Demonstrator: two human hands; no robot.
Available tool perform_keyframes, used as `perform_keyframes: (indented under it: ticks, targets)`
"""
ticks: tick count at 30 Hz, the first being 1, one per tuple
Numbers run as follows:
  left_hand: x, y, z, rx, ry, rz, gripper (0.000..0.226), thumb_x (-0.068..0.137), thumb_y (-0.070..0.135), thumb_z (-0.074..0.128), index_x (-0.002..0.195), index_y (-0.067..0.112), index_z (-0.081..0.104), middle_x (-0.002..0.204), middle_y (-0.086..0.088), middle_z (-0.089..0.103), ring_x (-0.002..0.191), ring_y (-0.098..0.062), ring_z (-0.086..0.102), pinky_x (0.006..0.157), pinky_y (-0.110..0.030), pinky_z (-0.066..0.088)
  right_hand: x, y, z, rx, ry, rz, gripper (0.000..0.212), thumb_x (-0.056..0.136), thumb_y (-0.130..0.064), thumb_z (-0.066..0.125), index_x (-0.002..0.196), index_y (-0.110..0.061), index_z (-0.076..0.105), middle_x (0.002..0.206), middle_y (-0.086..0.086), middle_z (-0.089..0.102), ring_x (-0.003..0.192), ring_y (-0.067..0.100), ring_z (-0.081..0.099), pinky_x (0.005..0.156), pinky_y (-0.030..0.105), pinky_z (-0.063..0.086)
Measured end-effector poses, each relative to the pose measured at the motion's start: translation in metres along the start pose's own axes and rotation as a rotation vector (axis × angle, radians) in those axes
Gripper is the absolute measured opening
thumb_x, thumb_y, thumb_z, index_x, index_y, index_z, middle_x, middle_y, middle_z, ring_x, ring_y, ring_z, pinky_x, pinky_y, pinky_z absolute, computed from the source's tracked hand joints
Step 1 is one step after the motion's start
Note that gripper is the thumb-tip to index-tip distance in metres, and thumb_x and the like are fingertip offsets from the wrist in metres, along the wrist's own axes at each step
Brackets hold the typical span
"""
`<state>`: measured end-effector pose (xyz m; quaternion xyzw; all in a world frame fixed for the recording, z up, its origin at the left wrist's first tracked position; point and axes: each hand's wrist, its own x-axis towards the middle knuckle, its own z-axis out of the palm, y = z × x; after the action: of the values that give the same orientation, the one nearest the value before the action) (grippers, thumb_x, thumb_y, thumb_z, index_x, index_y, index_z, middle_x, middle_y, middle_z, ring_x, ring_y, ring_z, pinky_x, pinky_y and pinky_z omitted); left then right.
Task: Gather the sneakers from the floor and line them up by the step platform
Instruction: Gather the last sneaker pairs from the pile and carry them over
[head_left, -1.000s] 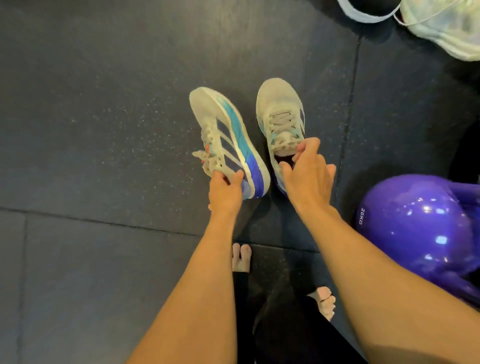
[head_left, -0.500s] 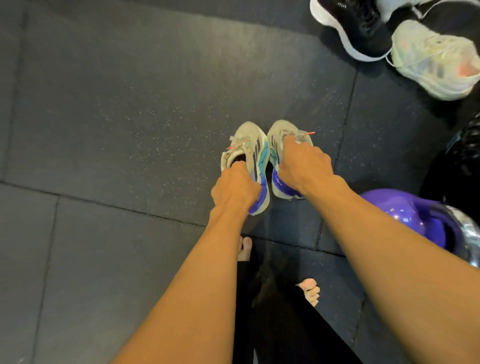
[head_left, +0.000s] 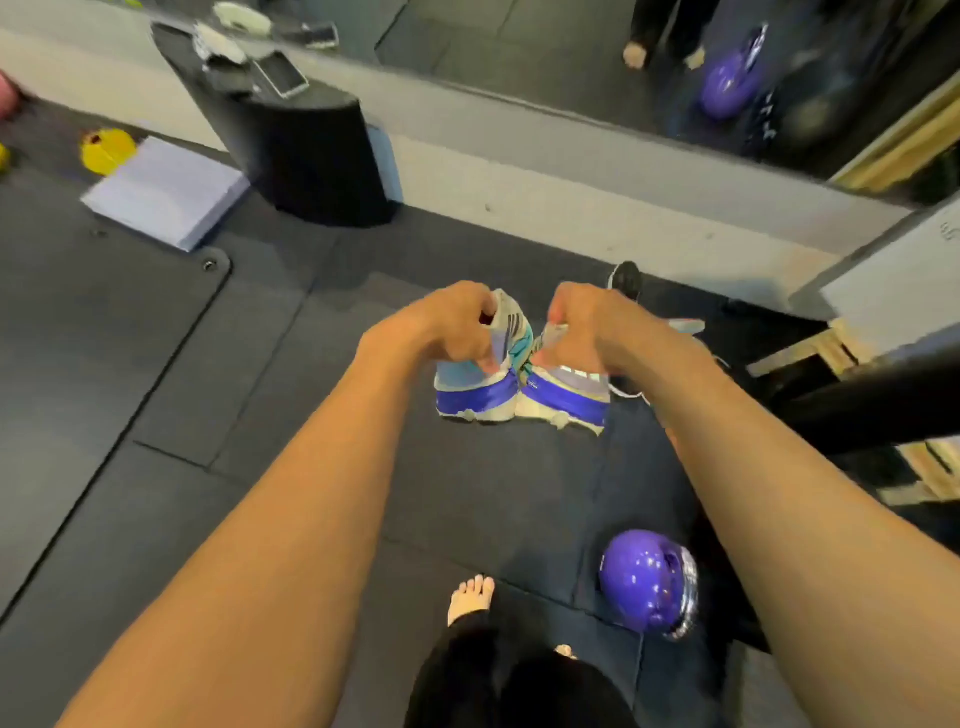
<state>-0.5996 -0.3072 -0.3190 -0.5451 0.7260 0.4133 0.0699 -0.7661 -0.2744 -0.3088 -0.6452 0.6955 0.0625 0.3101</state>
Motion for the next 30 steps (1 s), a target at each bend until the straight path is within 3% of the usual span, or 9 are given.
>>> perform_keyframes:
  ticks: [3, 5, 8, 12, 17, 20, 25, 30]
  targets:
    - [-0.069, 0.051, -0.063, 0.037, 0.219, 0.073, 0.057, 0.071, 0.015, 0.075, 0.122, 0.022, 0.05, 0.118, 0.0, 0.055, 0.101, -0.024, 0.054, 0.078, -0.034, 0.046, -0.056, -0.042, -0.076, -0.027, 0.165, -0.06, 0.036, 0.071, -0.021, 0.071, 0.104, -0.023, 0.055, 0.102, 0.005, 0.06, 0.088, 0.03, 0.059, 0.072, 0.034, 0.053]
    - [-0.114, 0.081, -0.094, 0.085, 0.338, 0.135, 0.056, 0.071, 0.015, 0.074, 0.122, 0.024, 0.051, 0.116, 0.0, 0.054, 0.103, -0.024, 0.054, 0.084, -0.037, 0.048, -0.094, -0.065, -0.115, -0.045, 0.305, -0.135, 0.034, 0.072, -0.015, 0.068, 0.103, -0.024, 0.058, 0.108, 0.008, 0.063, 0.091, 0.033, 0.062, 0.075, 0.037, 0.055]
    - [-0.186, 0.123, -0.127, 0.176, 0.493, 0.176, 0.036, 0.07, 0.015, 0.068, 0.101, 0.03, 0.059, 0.104, 0.002, 0.057, 0.098, -0.022, 0.056, 0.083, -0.038, 0.05, -0.159, -0.095, -0.163, -0.094, 0.487, -0.253, 0.027, 0.081, -0.023, 0.062, 0.107, -0.028, 0.06, 0.116, 0.007, 0.061, 0.105, 0.032, 0.057, 0.074, 0.033, 0.042]
    - [-0.284, 0.165, -0.155, 0.207, 0.65, 0.119, 0.023, 0.068, 0.016, 0.067, 0.077, 0.035, 0.058, 0.089, 0.007, 0.055, 0.087, -0.019, 0.057, 0.072, -0.033, 0.049, -0.244, -0.129, -0.205, -0.132, 0.63, -0.397, 0.024, 0.084, -0.021, 0.058, 0.106, -0.031, 0.058, 0.119, 0.007, 0.059, 0.106, 0.033, 0.055, 0.071, 0.035, 0.034]
    - [-0.406, 0.183, -0.164, 0.186, 0.814, 0.022, 0.019, 0.069, 0.014, 0.069, 0.08, 0.029, 0.065, 0.081, 0.011, 0.061, 0.077, -0.011, 0.059, 0.063, -0.026, 0.046, -0.335, -0.183, -0.227, -0.166, 0.663, -0.608, 0.02, 0.086, -0.018, 0.057, 0.098, -0.034, 0.058, 0.12, 0.004, 0.06, 0.106, 0.03, 0.055, 0.071, 0.036, 0.036]
    - [-0.48, 0.172, -0.155, 0.177, 0.896, -0.067, 0.016, 0.07, 0.011, 0.068, 0.077, 0.026, 0.066, 0.08, 0.007, 0.066, 0.076, -0.015, 0.063, 0.058, -0.027, 0.05, -0.383, -0.222, -0.216, -0.182, 0.636, -0.738, 0.017, 0.085, -0.021, 0.06, 0.093, -0.035, 0.057, 0.117, 0.003, 0.061, 0.101, 0.028, 0.056, 0.072, 0.037, 0.039]
    - [-0.603, 0.128, -0.121, 0.104, 0.991, -0.238, 0.016, 0.073, 0.01, 0.07, 0.077, 0.025, 0.065, 0.085, -0.003, 0.07, 0.081, -0.024, 0.068, 0.068, -0.04, 0.06, -0.461, -0.297, -0.168, -0.205, 0.582, -0.95, 0.025, 0.082, -0.02, 0.061, 0.105, -0.03, 0.063, 0.115, 0.005, 0.062, 0.101, 0.028, 0.057, 0.073, 0.036, 0.041]
    - [-0.729, 0.073, -0.071, 0.033, 1.112, -0.404, 0.016, 0.074, 0.011, 0.071, 0.073, 0.024, 0.063, 0.085, -0.007, 0.071, 0.078, -0.028, 0.069, 0.052, -0.031, 0.054, -0.545, -0.38, -0.097, -0.244, 0.514, -1.181, 0.026, 0.081, -0.021, 0.058, 0.106, -0.026, 0.064, 0.113, 0.005, 0.063, 0.103, 0.029, 0.057, 0.076, 0.036, 0.043]
